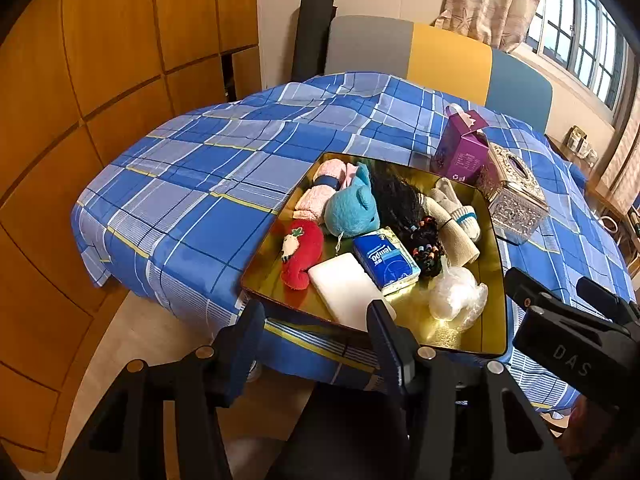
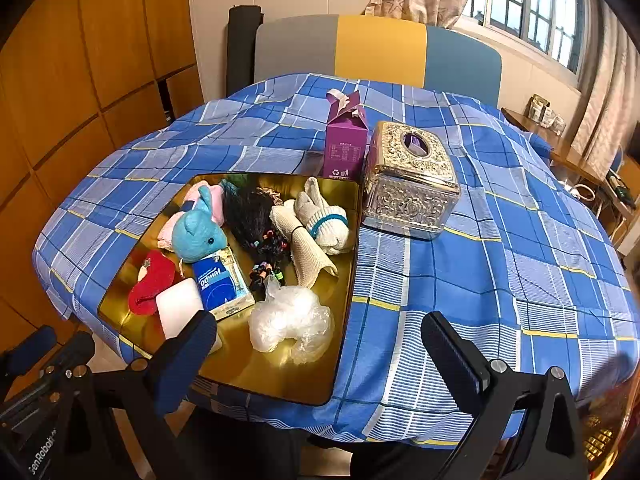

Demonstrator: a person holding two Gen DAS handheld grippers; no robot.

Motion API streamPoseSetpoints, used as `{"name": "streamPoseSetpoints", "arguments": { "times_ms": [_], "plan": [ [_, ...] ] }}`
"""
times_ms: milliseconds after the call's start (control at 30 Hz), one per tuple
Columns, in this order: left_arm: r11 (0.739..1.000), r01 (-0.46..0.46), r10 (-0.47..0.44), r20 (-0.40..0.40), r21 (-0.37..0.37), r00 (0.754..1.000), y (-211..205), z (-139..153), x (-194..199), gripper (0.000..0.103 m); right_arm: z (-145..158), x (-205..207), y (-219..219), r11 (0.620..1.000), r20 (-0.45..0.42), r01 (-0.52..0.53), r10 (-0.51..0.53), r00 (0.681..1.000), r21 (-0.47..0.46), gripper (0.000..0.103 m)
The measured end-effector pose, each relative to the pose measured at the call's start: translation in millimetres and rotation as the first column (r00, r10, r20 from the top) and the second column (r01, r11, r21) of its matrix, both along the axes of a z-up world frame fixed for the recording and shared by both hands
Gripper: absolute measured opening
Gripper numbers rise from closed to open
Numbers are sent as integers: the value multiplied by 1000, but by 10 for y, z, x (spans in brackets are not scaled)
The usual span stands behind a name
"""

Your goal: Organize soft objects

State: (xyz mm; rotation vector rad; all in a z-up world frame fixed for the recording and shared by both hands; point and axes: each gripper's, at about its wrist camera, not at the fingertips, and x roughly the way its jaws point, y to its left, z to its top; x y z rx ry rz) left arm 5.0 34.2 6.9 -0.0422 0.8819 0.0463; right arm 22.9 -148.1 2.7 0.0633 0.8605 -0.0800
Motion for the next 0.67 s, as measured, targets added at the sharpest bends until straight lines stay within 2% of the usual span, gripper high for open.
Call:
{"name": "streamPoseSetpoints", "arguments": {
  "times_ms": [667],
  "plan": [
    [1000, 15, -15, -10, 3, 1000, -23, -16, 9, 54, -20, 16, -12, 1000, -9, 0, 0, 1000, 3, 103]
  ]
}}
